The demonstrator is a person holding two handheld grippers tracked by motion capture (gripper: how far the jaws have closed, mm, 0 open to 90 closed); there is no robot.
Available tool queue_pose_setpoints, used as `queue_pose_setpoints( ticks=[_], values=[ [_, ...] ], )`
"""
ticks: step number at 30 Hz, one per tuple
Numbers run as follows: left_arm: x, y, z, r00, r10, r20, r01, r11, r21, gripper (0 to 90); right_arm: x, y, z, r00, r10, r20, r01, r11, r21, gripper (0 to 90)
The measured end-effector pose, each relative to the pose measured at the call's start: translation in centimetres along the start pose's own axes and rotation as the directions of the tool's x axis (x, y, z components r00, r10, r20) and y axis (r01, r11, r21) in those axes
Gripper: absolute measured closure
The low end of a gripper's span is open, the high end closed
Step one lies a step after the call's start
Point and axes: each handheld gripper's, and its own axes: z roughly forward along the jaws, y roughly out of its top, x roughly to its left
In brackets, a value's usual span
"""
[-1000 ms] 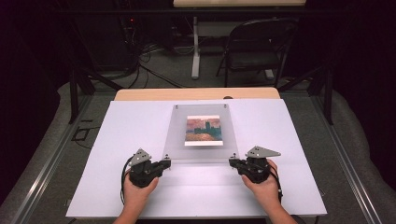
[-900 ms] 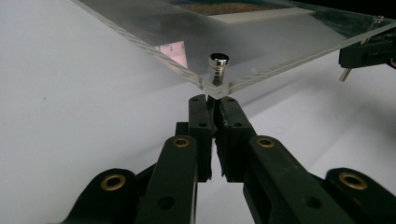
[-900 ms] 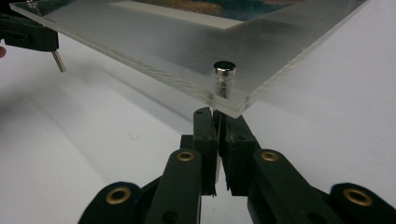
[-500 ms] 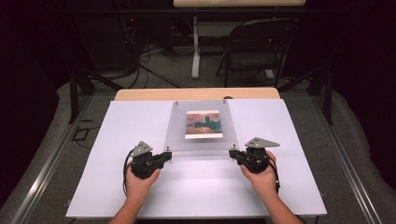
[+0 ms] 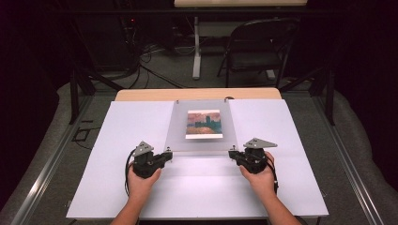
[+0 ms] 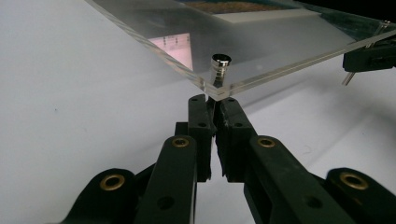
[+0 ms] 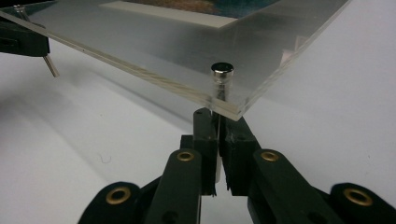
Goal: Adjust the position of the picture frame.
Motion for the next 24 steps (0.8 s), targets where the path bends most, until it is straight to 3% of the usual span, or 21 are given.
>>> queue_pose_setpoints(
  ticks=[24],
  values=[
    [0.0, -1.2, 1.1, 0.9995, 0.016, -0.026, -0.015, 0.9981, 0.060, 83.8, -0.4, -1.3, 1.0, 0.9997, 0.021, 0.015, -0.022, 0.998, 0.057, 83.9]
  ],
)
